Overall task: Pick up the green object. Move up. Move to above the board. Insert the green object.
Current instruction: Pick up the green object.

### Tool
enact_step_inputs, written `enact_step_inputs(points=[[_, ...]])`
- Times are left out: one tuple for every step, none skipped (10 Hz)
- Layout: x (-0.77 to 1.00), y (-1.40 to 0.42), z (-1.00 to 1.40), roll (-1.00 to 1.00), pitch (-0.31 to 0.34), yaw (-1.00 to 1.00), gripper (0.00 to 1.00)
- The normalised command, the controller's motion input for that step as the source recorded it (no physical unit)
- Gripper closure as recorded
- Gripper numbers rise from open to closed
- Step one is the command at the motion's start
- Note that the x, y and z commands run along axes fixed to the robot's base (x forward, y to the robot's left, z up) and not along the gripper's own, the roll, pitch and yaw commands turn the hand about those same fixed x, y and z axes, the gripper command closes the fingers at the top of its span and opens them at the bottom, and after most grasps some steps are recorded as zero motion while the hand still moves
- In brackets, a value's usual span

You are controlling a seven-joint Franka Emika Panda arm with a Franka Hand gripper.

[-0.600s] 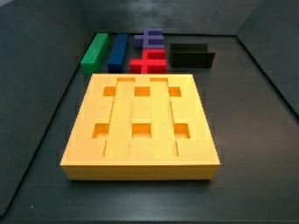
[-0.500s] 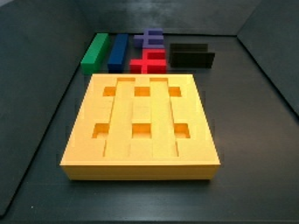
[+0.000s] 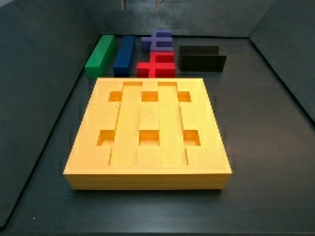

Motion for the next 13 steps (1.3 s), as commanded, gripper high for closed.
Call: enact_step_inputs(points=[[-0.89,-0.11,-0.63,0.00,-0.169,-0.08,0.00],[-0.94,-0.03,-0.51,0.00,-0.233,-0.07,0.00],[-0.92,0.00,-0.42,0.01,-0.256,-0.01,0.00],[-0.88,0.00,-0.32,0.03,-0.249,-0.03,0.00],[-0.82,0.00,-0.30,0.02,-0.234,-0.07,0.00],[-0.68,0.00,-0.17,0.03,-0.181,-0.07,0.00],[-0.34,0.02,-0.20,0.08,-0.007,-0.02,0.00],[-0.28,0.12,-0.35,0.12,0.014,0.00,0.00],[-0.20,0.09,-0.30,0.07,0.026,0.00,0.00],[-0.10,0.00,-0.22,0.01,0.004,0.00,0.00],[0.00,0.00,-0.25,0.00,0.013,0.00,0.00],[0.00,0.00,-0.28,0.00,0.020,0.00,0.00],[-0.06,0.00,-0.30,0.00,0.000,-0.01,0.00]])
